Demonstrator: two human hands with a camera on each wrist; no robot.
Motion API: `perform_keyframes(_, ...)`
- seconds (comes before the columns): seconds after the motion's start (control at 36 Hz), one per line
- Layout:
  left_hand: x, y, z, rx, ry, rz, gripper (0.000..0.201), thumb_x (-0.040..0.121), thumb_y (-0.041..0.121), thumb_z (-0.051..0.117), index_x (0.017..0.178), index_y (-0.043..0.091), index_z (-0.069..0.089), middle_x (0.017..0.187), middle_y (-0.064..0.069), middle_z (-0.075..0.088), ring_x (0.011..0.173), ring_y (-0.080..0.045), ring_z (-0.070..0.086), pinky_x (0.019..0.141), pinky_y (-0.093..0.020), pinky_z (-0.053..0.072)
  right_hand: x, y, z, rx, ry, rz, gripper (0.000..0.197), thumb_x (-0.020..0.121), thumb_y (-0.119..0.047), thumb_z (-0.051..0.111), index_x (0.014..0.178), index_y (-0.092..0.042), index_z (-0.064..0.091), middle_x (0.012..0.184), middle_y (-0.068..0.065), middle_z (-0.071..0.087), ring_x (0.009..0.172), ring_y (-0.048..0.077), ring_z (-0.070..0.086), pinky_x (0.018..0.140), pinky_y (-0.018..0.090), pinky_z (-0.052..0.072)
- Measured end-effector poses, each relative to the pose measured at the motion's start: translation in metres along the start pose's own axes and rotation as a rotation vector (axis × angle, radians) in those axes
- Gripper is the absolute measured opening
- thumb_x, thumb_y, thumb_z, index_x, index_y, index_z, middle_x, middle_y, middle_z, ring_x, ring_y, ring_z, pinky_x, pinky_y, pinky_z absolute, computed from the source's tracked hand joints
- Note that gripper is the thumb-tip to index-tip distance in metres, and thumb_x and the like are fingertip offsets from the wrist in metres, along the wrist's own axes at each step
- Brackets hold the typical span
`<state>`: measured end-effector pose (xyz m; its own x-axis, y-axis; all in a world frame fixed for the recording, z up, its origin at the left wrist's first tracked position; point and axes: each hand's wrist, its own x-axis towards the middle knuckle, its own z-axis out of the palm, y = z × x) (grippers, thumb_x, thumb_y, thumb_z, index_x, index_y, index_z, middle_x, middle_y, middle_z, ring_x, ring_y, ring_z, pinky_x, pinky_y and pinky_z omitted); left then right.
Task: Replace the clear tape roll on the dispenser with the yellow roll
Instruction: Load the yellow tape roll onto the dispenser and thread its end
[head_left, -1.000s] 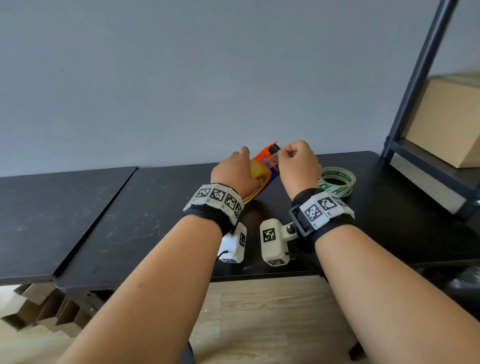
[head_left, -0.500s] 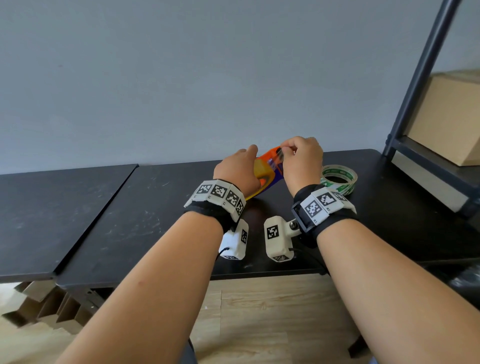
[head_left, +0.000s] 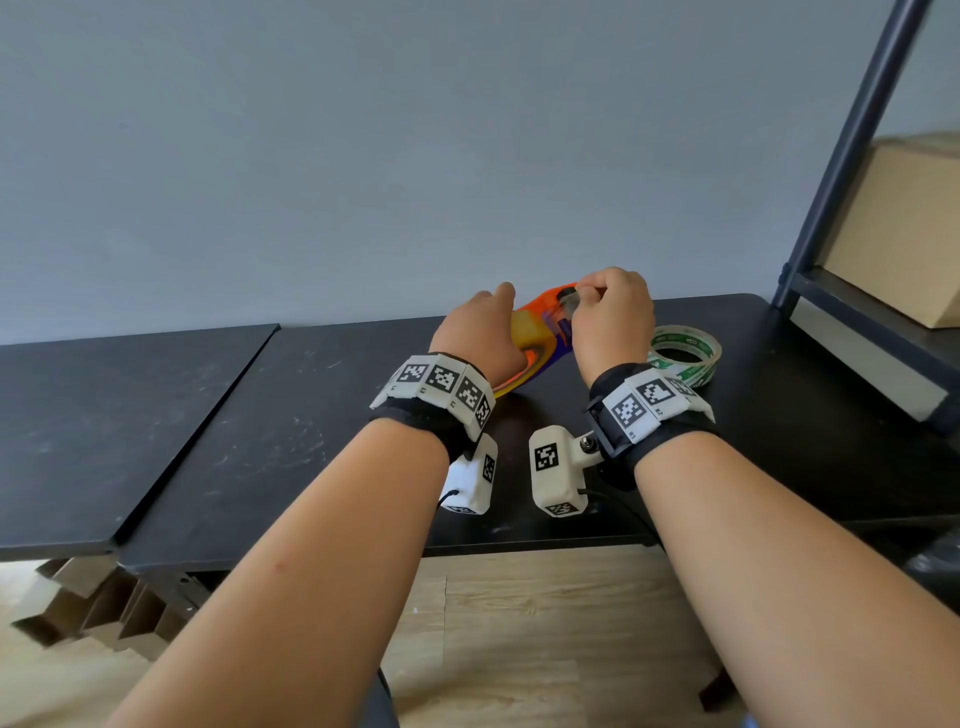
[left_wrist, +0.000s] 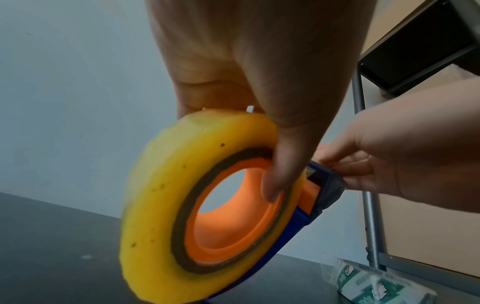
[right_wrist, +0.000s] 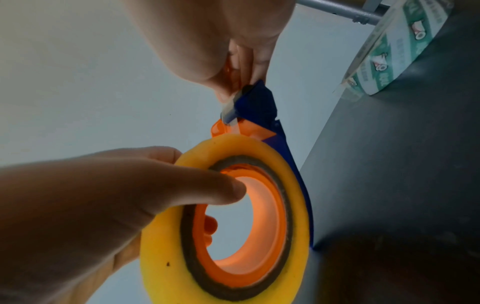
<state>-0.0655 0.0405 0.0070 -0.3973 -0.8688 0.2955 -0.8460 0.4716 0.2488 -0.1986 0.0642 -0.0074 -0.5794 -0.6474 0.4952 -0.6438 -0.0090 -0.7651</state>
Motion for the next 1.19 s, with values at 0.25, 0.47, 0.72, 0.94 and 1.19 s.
perform_keyframes(0.25, -0.002, 0.004, 0.002, 0.017, 0.003, -0.030, 0.043, 0.080, 0.024, 0.066, 0.112, 0.008, 0.042, 0.104, -0.010, 0.055, 0.084, -0.028, 0.055, 0.064, -0.035, 0.044, 0.002, 0.000, -0.002, 0.140, 0.022, 0.088, 0.026, 0.098, -0.008, 0.040, 0.110, -0.005, 0.063, 0.121, 0.012, 0.059, 0.107, 0.024, 0.058, 0.082, 0.022, 0.038)
perform_keyframes(0.47, -0.002, -0.001, 0.002, 0.042, 0.011, -0.070, 0.040, 0.078, 0.027, 0.066, 0.101, 0.012, 0.038, 0.086, -0.004, 0.050, 0.073, -0.026, 0.052, 0.058, -0.034, 0.043, 0.002, -0.005, -0.001, 0.348, 0.076, 0.179, 0.025, 0.098, -0.010, 0.040, 0.111, -0.006, 0.061, 0.119, 0.011, 0.060, 0.101, 0.023, 0.062, 0.090, 0.038, 0.053)
perform_keyframes(0.72, -0.002, -0.006, 0.003, 0.045, -0.007, -0.040, 0.048, 0.078, 0.030, 0.064, 0.120, 0.017, 0.045, 0.098, -0.006, 0.061, 0.084, -0.027, 0.060, 0.066, -0.034, 0.047, 0.000, -0.006, 0.005, 0.524, 0.076, 0.291, 0.021, 0.093, -0.022, 0.040, 0.101, -0.019, 0.059, 0.107, 0.005, 0.066, 0.092, 0.027, 0.070, 0.082, 0.044, 0.059)
perform_keyframes(0.94, 0.001, -0.009, 0.003, 0.017, -0.033, -0.046, 0.054, 0.077, 0.029, 0.068, 0.127, 0.022, 0.050, 0.113, -0.007, 0.063, 0.102, -0.029, 0.062, 0.081, -0.035, 0.049, 0.005, -0.004, -0.002, 0.485, 0.069, 0.285, 0.021, 0.095, -0.010, 0.045, 0.103, -0.012, 0.064, 0.107, 0.004, 0.066, 0.098, 0.021, 0.066, 0.085, 0.035, 0.055)
perform_keyframes(1.19, 0.001, -0.014, 0.001, -0.107, -0.039, -0.084, 0.052, 0.073, 0.025, 0.075, 0.119, 0.017, 0.050, 0.105, -0.005, 0.064, 0.097, -0.028, 0.060, 0.071, -0.032, 0.041, 0.000, 0.013, -0.002, 0.378, -0.046, 0.253, 0.014, 0.079, -0.009, 0.060, 0.082, -0.023, 0.057, 0.082, 0.002, 0.065, 0.076, 0.023, 0.064, 0.070, 0.039, 0.055)
